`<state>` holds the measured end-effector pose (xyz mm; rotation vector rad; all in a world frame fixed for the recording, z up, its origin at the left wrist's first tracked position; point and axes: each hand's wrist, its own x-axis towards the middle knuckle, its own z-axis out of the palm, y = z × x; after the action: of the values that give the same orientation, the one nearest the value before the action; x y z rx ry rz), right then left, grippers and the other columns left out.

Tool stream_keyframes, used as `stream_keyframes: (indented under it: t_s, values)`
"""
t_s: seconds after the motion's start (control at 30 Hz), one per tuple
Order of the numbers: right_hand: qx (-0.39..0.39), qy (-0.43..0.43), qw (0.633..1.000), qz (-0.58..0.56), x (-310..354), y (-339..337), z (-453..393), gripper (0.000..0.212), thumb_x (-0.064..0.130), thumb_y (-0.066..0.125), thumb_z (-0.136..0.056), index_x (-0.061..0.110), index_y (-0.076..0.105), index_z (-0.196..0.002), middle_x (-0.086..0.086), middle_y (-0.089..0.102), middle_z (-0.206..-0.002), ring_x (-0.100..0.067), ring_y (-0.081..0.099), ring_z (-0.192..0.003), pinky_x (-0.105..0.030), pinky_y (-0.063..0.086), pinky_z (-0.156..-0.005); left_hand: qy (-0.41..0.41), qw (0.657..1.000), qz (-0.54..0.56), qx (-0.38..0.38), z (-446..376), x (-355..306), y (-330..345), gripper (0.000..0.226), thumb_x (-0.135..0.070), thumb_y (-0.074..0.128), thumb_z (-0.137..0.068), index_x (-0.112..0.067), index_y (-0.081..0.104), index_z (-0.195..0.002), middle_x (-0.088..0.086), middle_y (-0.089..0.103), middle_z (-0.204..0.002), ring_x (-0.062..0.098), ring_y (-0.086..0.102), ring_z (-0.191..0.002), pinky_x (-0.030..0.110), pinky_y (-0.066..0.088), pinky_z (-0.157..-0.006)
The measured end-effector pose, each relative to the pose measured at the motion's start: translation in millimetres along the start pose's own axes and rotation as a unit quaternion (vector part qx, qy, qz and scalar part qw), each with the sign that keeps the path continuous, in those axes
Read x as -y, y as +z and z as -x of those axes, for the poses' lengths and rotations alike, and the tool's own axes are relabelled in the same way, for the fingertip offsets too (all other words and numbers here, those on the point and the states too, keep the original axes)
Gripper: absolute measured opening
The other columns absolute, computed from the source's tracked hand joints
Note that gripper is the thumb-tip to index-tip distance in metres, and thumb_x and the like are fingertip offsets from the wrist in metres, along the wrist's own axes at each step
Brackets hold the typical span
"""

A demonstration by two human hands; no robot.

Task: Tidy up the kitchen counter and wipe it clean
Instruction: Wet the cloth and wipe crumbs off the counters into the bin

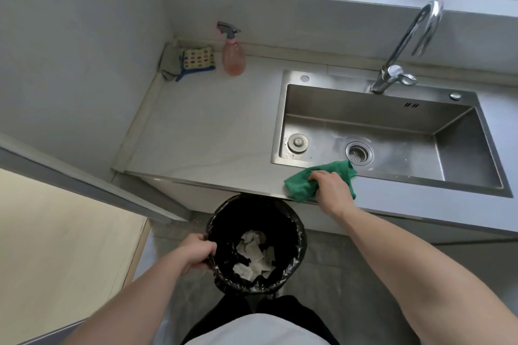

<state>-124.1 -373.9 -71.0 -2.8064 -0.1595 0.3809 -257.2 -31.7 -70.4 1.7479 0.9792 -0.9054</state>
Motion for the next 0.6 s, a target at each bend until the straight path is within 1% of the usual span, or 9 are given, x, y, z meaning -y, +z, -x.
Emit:
stream_keyframes:
  t_s: [0.07,0.13,0.2,0.3,0.33,0.4,0.47,0.57,0.6]
  values:
    - [-0.023,0.058,0.998,-0.014,-9.2,-7.8,-0.7,0.051,-0.003,0.053,-0.081,0.027,0.067,-0.121,0.003,0.067,-0.129,-0.029,0.058,-0.112,-0.039,0.051,-0.089,0.003,1.000,-0.001,0.009,-1.7,-1.2,4.4,0.026,0.005,0.060,-0.081,-0.005,0.069,-0.103,0.012,0.073,-0.085,0.022,0.071,-0.070,0.025,0.056,-0.049]
    - [-0.050,0.083,0.995,-0.030,-9.5,-12.7,1.1,0.048,0.000,0.055,-0.081,0.026,0.067,-0.119,0.002,0.069,-0.124,-0.030,0.057,-0.112,-0.040,0.051,-0.088,0.008,1.000,-0.001,0.018,-4.0,0.3,8.4,0.024,0.006,0.061,-0.080,-0.005,0.070,-0.099,0.012,0.073,-0.082,0.022,0.071,-0.069,0.027,0.057,-0.050]
    - [-0.072,0.060,0.995,-0.045,0.0,-15.8,6.2,0.043,0.002,0.056,-0.082,0.025,0.066,-0.116,0.004,0.069,-0.122,-0.028,0.055,-0.112,-0.039,0.049,-0.088,0.012,1.000,-0.006,0.019,-7.6,3.5,12.5,0.023,0.006,0.061,-0.078,-0.006,0.071,-0.095,0.012,0.072,-0.081,0.023,0.071,-0.069,0.030,0.060,-0.054]
    - [-0.076,-0.006,0.995,-0.062,22.8,-16.1,13.6,0.042,0.001,0.058,-0.082,0.025,0.067,-0.116,0.008,0.066,-0.127,-0.025,0.054,-0.112,-0.038,0.048,-0.088,0.011,0.999,-0.013,0.032,-12.2,7.5,19.4,0.026,0.005,0.061,-0.074,-0.004,0.072,-0.095,0.015,0.074,-0.081,0.026,0.072,-0.067,0.034,0.063,-0.058]
    - [-0.073,-0.023,0.995,-0.066,31.0,-14.8,14.7,0.043,0.002,0.059,-0.083,0.025,0.067,-0.118,0.010,0.065,-0.130,-0.024,0.054,-0.113,-0.038,0.048,-0.089,0.011,0.999,-0.016,0.042,-14.1,7.9,20.9,0.028,0.003,0.062,-0.071,-0.004,0.073,-0.096,0.017,0.075,-0.082,0.028,0.073,-0.068,0.038,0.064,-0.061]
    - [-0.061,-0.053,0.995,-0.063,43.6,-10.9,17.1,0.043,0.003,0.057,-0.085,0.026,0.066,-0.120,0.012,0.062,-0.135,-0.021,0.052,-0.113,-0.036,0.048,-0.091,0.020,0.998,-0.029,0.060,-23.7,11.2,25.9,0.040,-0.006,0.063,-0.058,-0.003,0.074,-0.096,0.022,0.077,-0.086,0.037,0.077,-0.077,0.050,0.065,-0.071]
    - [-0.047,-0.086,0.994,-0.040,51.0,-7.5,18.4,0.042,0.004,0.056,-0.088,0.027,0.065,-0.122,0.012,0.061,-0.137,-0.021,0.052,-0.112,-0.037,0.048,-0.092,0.025,0.996,-0.044,0.070,-36.0,15.8,33.0,0.045,-0.010,0.063,-0.052,-0.002,0.073,-0.095,0.025,0.076,-0.089,0.042,0.076,-0.084,0.057,0.063,-0.074]
    - [-0.040,-0.112,0.993,-0.006,42.8,-8.6,19.0,0.042,0.003,0.060,-0.087,0.028,0.065,-0.120,0.011,0.060,-0.138,-0.023,0.052,-0.109,-0.038,0.047,-0.091,0.033,0.996,-0.056,0.060,-13.7,3.2,47.9,0.031,-0.003,0.065,-0.067,0.003,0.071,-0.097,0.024,0.076,-0.088,0.038,0.076,-0.079,0.049,0.065,-0.071]
    - [-0.040,-0.114,0.993,0.000,35.9,-10.7,17.5,0.042,0.002,0.061,-0.086,0.028,0.065,-0.119,0.011,0.061,-0.138,-0.023,0.053,-0.108,-0.038,0.047,-0.090,0.033,0.996,-0.057,0.058,-9.2,0.1,52.6,0.030,-0.002,0.065,-0.069,0.004,0.070,-0.098,0.024,0.075,-0.088,0.037,0.075,-0.078,0.047,0.066,-0.069]
